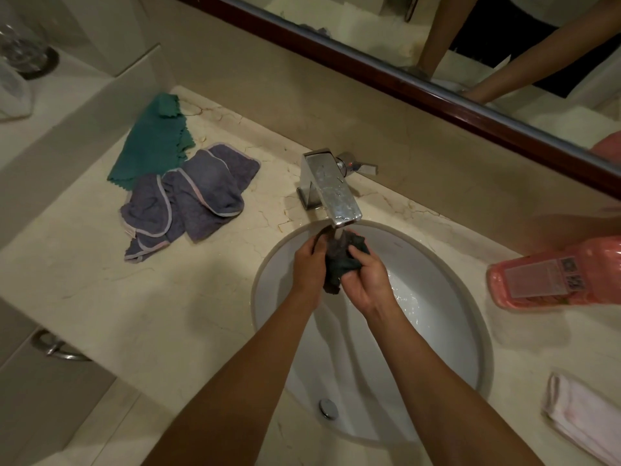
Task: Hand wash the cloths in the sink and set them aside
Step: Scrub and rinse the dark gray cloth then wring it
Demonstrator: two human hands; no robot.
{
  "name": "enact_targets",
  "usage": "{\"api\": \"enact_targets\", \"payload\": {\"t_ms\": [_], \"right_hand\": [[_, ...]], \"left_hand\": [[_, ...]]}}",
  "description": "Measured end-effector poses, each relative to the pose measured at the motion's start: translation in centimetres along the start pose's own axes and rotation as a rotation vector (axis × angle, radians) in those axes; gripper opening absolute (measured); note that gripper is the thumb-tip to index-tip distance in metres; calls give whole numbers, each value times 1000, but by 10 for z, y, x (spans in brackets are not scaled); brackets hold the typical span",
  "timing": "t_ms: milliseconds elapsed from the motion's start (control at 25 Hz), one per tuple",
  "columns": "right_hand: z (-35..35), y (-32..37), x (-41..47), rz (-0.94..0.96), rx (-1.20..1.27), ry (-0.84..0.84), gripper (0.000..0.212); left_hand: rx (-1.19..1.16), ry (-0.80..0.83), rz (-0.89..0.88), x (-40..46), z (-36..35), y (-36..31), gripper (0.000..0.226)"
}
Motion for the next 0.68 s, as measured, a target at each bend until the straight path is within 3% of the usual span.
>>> {"api": "enact_targets", "payload": {"t_ms": [160,360,520,680], "right_hand": [[14,4,2,-17,-234,-140,33],[18,6,8,6,-430,-227,22],[11,8,11,37,-612,-174,19],[8,6,5,-35,-648,-129,28]], "left_hand": [[40,-141,11,2,10,7,25],[34,-126,97,-1,0,18,34],[-17,-134,119,-1,-2,17,41],[-73,-148,1,-3,9,5,20]]}}
Point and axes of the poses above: each hand's wrist, its own x-axis towards the middle knuckle, its own z-axis out of the back of the hand, y = z × x, the point moved 6 cm from there along x, towards the middle knuckle, and after that the axes turned 8 degrees about z, right-handed, at the moved point
